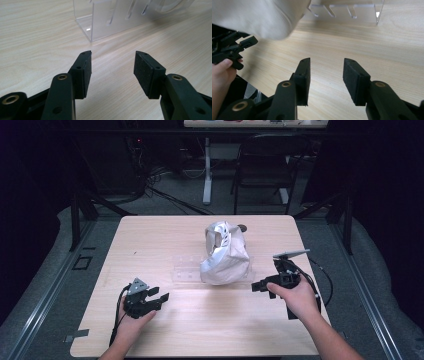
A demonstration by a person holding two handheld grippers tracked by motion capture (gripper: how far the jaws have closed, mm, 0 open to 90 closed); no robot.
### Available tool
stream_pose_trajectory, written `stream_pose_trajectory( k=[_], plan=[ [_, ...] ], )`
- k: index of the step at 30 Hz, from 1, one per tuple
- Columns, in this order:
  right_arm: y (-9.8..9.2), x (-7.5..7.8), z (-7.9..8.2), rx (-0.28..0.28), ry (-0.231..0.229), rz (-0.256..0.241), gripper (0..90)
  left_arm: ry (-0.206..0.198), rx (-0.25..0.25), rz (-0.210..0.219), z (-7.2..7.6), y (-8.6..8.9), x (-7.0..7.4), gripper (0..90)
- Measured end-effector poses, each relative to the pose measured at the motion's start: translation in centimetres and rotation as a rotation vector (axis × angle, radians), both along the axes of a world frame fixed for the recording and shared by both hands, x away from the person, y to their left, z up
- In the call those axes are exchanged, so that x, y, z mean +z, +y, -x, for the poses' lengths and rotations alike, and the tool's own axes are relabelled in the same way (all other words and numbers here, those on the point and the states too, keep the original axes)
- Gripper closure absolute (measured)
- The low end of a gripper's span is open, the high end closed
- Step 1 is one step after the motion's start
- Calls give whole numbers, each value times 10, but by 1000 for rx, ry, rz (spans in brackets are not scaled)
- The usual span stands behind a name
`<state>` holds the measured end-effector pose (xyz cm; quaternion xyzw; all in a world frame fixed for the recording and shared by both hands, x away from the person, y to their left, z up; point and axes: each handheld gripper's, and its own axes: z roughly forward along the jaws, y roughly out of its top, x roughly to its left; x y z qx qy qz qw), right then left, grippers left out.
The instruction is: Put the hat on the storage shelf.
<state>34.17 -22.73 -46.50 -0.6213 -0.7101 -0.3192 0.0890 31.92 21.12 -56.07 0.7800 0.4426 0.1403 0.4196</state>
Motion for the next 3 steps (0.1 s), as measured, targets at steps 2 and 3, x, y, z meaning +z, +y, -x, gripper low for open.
stream_pose_trajectory(
  k=[2, 3],
  plan=[
    [-1, -13, 8, 7, -73, 9, 517, -2, -14, -7, 0, -3, -1, 487],
    [-2, -20, 12, 6, -127, 29, 509, -10, -28, -14, 0, -5, -1, 487]
  ],
)
